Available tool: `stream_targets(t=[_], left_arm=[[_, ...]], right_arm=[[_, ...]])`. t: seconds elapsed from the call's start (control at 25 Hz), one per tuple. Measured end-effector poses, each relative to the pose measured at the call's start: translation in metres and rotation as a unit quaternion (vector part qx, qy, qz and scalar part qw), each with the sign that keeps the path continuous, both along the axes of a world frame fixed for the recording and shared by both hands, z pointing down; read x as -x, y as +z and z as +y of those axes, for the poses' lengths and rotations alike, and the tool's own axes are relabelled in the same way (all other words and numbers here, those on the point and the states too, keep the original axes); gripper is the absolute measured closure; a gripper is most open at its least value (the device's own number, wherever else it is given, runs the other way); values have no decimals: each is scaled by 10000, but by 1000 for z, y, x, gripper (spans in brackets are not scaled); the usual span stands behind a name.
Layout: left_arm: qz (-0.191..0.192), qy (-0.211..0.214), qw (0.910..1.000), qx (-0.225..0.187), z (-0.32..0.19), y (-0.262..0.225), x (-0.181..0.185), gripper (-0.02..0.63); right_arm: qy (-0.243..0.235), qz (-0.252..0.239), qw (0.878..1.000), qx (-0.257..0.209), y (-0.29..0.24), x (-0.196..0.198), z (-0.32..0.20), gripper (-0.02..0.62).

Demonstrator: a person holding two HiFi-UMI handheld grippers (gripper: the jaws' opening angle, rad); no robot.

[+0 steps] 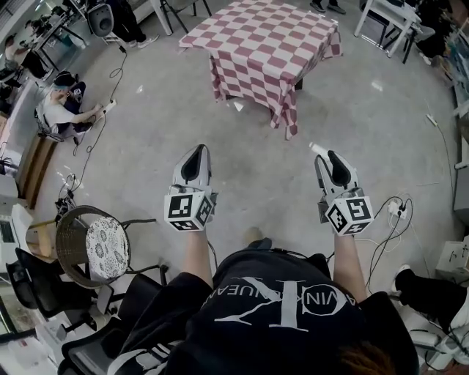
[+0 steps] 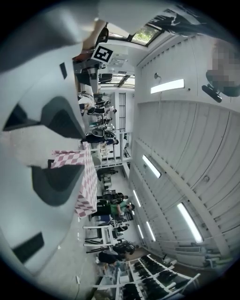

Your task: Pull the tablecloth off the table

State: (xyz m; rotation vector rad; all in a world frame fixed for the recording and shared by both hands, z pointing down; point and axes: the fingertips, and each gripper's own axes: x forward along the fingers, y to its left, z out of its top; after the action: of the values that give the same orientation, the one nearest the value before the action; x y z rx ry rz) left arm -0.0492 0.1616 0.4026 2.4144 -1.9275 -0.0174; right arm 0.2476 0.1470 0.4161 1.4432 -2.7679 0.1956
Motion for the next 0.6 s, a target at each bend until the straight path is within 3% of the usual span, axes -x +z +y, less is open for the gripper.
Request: stream_targets(t=[0.04,0.08,0.6], left_arm=[[24,13,10000,-5,-5,1,5,594],[52,26,10000,-10,-10,1,11,594],[188,102,9998,25,-49,14,70,594]], right_arm=[[19,-25,10000,18,1,4,-3,417],[39,-46,10000,37,2,8,-7,400],[294,-165,9994,89,8,50,-50,357]])
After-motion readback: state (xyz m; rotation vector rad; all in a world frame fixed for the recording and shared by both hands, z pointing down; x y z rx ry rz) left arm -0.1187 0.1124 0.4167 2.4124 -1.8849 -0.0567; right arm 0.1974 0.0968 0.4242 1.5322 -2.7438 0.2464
